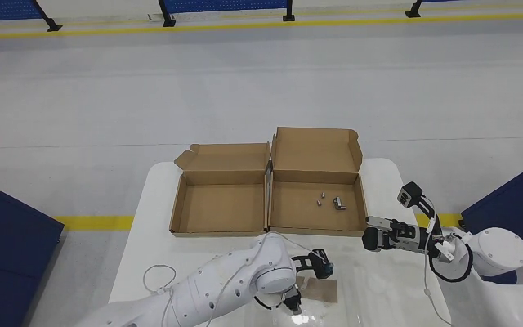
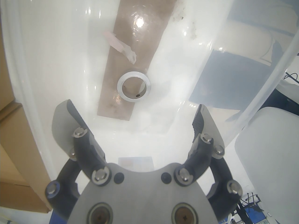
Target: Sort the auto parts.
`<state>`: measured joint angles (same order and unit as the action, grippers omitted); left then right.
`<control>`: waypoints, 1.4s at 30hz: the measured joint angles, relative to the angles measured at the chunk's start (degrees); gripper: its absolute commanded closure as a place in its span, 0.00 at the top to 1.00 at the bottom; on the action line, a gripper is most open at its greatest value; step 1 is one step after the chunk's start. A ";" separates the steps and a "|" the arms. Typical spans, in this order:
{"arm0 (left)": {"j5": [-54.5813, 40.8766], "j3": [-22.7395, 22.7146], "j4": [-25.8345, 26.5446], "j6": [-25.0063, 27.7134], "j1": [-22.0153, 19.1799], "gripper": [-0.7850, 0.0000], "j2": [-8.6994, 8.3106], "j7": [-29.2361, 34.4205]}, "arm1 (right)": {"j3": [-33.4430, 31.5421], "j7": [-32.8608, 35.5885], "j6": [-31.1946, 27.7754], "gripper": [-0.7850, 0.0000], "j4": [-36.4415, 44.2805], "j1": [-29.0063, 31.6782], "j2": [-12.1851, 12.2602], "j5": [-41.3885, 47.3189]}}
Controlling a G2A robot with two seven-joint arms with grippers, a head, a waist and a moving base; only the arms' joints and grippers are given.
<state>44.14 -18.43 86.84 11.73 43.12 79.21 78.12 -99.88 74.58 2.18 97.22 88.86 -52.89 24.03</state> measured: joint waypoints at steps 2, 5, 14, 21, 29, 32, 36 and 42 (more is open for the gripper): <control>-0.02 0.14 -0.79 0.11 -0.22 0.87 0.34 0.33 | 0.00 0.00 0.00 1.00 0.00 0.00 0.00 0.00; 0.30 0.44 -1.90 -0.70 -0.50 0.74 0.90 0.83 | 0.00 0.00 0.00 1.00 0.00 0.00 0.00 0.00; 1.09 1.45 -5.36 -1.39 -0.39 0.48 2.56 -0.14 | 0.00 0.00 0.00 1.00 0.00 0.00 0.00 0.00; 1.92 1.88 -8.10 -1.72 -0.54 0.44 3.76 -0.79 | 0.00 0.00 0.00 1.00 0.00 0.00 0.00 0.00; 2.78 1.56 -9.18 -2.29 -0.39 0.43 4.50 -0.77 | 0.00 0.00 0.00 1.00 0.00 0.00 0.00 0.00; 3.53 1.61 -9.41 -2.83 -0.20 0.44 4.71 -0.35 | 0.00 0.00 0.00 1.00 0.00 0.00 0.00 0.00; 3.92 1.50 -9.77 -2.77 -0.03 0.43 4.98 -0.13 | 0.00 0.00 0.00 1.00 0.00 0.00 0.00 0.00; 4.57 1.19 -10.37 -2.41 0.18 0.43 5.30 -0.01 | 0.00 0.00 0.00 1.00 0.00 0.00 0.00 0.00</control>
<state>48.71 -17.24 76.47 9.32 43.30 84.51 78.10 -99.88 74.58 2.18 97.22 88.86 -52.89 24.03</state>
